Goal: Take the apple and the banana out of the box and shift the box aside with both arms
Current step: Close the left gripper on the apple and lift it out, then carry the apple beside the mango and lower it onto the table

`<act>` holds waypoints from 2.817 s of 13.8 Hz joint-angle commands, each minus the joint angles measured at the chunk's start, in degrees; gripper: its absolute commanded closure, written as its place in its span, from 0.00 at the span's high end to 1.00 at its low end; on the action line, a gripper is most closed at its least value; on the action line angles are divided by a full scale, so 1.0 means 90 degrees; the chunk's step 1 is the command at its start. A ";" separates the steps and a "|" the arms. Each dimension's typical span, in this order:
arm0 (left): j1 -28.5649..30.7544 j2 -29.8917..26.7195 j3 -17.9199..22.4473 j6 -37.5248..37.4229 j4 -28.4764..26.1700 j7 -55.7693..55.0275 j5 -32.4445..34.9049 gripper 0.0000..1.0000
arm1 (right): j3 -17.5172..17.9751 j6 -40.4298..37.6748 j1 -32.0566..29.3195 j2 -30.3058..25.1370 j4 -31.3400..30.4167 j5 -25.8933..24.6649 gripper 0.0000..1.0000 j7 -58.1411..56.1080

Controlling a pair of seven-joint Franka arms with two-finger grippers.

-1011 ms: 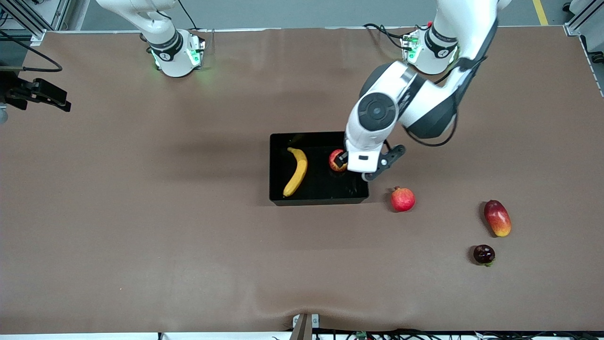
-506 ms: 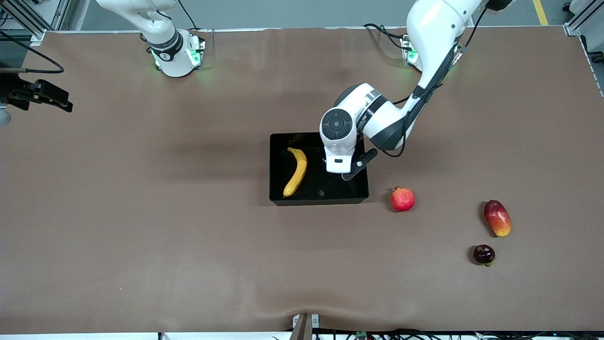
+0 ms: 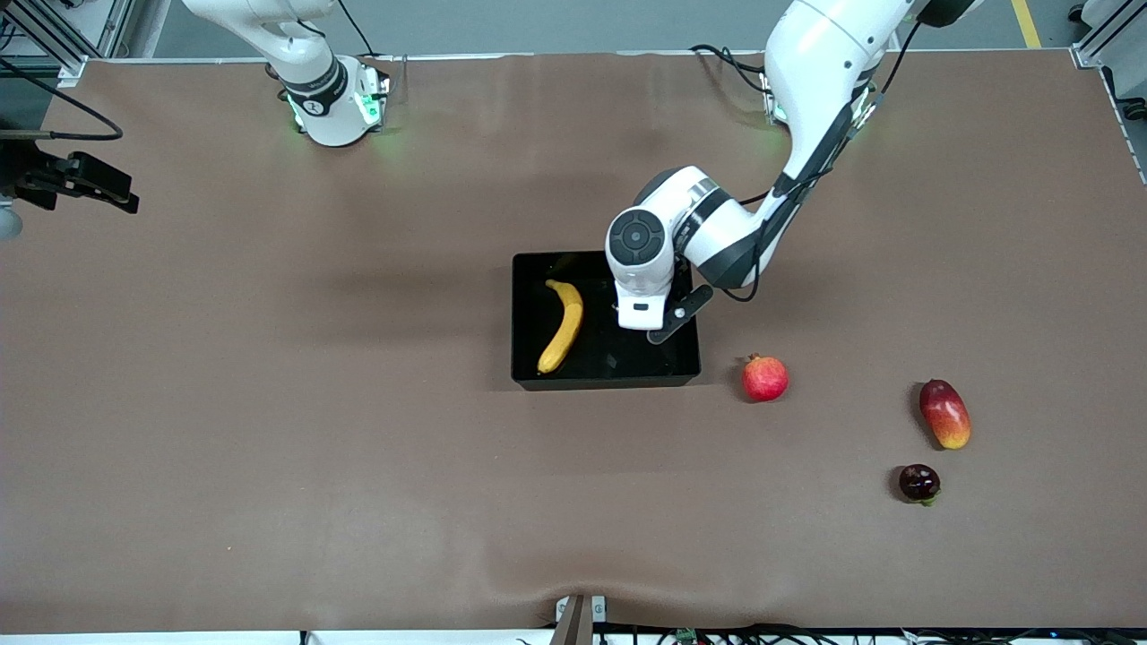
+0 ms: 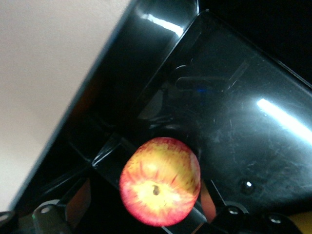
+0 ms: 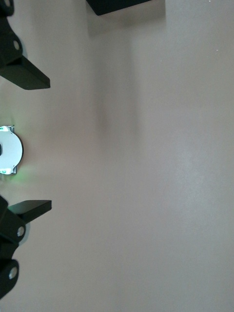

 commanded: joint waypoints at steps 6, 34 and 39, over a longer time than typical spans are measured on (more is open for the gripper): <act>-0.0130 0.0277 0.0012 0.0259 0.0001 -0.0337 0.0245 0.78 | 0.0042 0.0049 -0.0055 -0.0043 -0.0063 0.0000 1.00 0.0079; 0.4019 -0.0514 0.0071 -0.0516 -0.0006 0.6147 0.0478 0.00 | 0.0032 0.0107 -0.0279 -0.0052 -0.0073 0.0215 1.00 0.0187; 0.4430 -0.0436 0.0071 0.0659 -0.0936 0.6157 0.1202 0.00 | 0.0080 0.0126 -0.0310 -0.0092 -0.0024 0.0215 1.00 0.0255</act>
